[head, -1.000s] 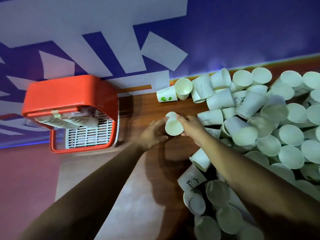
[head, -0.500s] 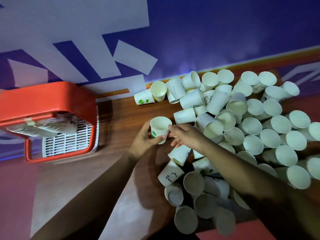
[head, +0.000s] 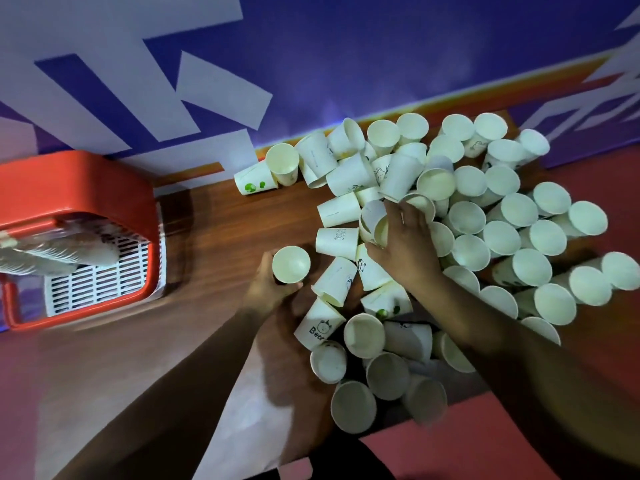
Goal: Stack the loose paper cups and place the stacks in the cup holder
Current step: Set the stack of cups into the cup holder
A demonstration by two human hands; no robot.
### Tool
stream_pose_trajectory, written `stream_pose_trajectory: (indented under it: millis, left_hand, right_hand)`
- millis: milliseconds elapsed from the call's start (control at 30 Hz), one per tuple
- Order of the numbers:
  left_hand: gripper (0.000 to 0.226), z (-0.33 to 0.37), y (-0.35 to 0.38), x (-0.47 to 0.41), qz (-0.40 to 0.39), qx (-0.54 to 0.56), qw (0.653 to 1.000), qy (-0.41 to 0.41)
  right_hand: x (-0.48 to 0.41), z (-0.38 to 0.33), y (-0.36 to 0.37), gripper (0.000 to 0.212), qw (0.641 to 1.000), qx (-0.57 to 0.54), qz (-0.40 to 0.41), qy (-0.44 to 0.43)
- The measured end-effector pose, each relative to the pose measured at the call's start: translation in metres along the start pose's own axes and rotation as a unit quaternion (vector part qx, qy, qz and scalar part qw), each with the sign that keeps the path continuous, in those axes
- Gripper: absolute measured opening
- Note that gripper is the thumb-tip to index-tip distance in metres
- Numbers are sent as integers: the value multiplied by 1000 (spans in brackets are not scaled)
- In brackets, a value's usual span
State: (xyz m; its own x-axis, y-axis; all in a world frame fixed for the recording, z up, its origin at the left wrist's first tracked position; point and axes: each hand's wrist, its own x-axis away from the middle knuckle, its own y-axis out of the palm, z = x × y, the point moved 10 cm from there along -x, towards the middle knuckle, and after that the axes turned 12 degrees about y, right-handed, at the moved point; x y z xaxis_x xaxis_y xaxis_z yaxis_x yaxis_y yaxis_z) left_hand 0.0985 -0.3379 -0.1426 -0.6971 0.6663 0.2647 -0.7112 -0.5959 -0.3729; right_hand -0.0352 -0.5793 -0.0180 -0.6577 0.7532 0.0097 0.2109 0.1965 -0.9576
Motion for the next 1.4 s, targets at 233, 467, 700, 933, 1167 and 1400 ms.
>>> stream_pose_trajectory:
  millis: [233,467,700,933,1167,1400]
  left_hand:
    - [67,-8,-19,18,-5,-82,996,-38]
    - [25,-12,-43,52,14,-105,992,-62]
    - [60,-15,19,87,-96,-108,987,-67]
    - [89,-21,50,75,-130,-166,977,-21]
    - [52,-27,33,85,-131,-113,985,-2]
    - [84,2,-24,100,-153,127,980,10]
  right_hand:
    - [11,-10,-38,74,989,-137,45,28]
    - [31,-81,-32,67,968,-230,-97,-36]
    - [46,-117,29,76,960,-157,-215,-87]
    - [52,-138,73,86,958,-65,-235,-153]
    - [55,-132,86,88,949,-88,-278,-122]
    - [48,-86,38,59,965,-133,-220,-48]
